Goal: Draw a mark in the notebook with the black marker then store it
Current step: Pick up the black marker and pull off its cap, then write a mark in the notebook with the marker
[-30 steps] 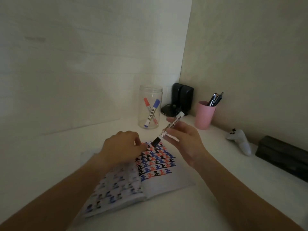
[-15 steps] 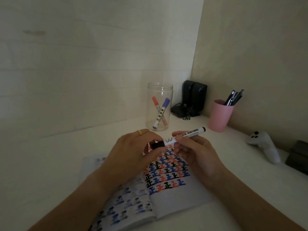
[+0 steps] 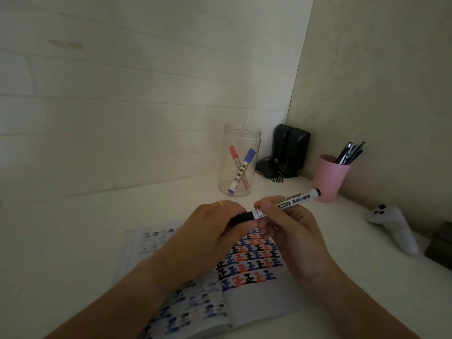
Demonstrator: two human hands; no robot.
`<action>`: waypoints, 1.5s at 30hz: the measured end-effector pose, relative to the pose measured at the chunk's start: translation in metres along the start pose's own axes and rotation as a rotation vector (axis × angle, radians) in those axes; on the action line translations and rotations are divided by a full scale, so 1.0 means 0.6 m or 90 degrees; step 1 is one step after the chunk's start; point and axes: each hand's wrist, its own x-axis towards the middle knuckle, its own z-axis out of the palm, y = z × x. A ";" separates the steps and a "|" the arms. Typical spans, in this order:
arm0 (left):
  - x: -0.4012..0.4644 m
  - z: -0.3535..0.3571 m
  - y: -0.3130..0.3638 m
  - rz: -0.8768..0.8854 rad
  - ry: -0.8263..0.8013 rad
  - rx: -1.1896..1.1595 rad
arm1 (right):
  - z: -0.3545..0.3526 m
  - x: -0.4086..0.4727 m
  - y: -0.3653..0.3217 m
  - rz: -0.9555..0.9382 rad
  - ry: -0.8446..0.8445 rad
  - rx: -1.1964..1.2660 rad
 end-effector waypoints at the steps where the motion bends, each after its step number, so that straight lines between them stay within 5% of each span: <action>1: -0.001 0.000 0.006 -0.013 -0.028 -0.022 | -0.001 0.000 0.000 -0.003 0.003 -0.017; 4: -0.009 0.005 0.021 -0.067 -0.108 -0.131 | 0.000 -0.002 -0.001 0.005 0.010 -0.054; 8: -0.007 0.006 0.033 -0.243 -0.178 -0.460 | 0.009 -0.004 -0.001 0.024 0.029 -0.037; 14: -0.004 0.008 0.043 -0.263 -0.198 -0.563 | 0.023 -0.006 -0.005 0.032 0.043 -0.022; 18: -0.011 -0.022 0.042 -0.379 -0.224 -0.775 | -0.054 0.028 -0.031 0.016 0.291 0.198; 20: -0.010 -0.034 0.022 -0.391 -0.135 -0.705 | -0.088 0.020 -0.040 -0.020 0.363 0.185; 23: -0.005 -0.021 0.005 -0.270 0.026 -0.326 | -0.032 0.003 -0.011 0.013 0.224 0.033; 25: -0.007 -0.009 0.007 -0.164 0.047 -0.126 | -0.005 0.005 0.012 0.019 0.181 -0.012; 30: -0.028 -0.022 -0.018 -0.034 0.065 0.056 | -0.011 -0.002 0.010 0.051 0.161 -0.007; 36: -0.023 -0.022 -0.040 -0.078 -0.049 0.048 | -0.010 -0.004 -0.062 0.028 0.075 -0.082; 45: -0.021 -0.007 -0.049 0.040 -0.165 0.028 | -0.066 -0.074 -0.057 0.108 0.038 -0.249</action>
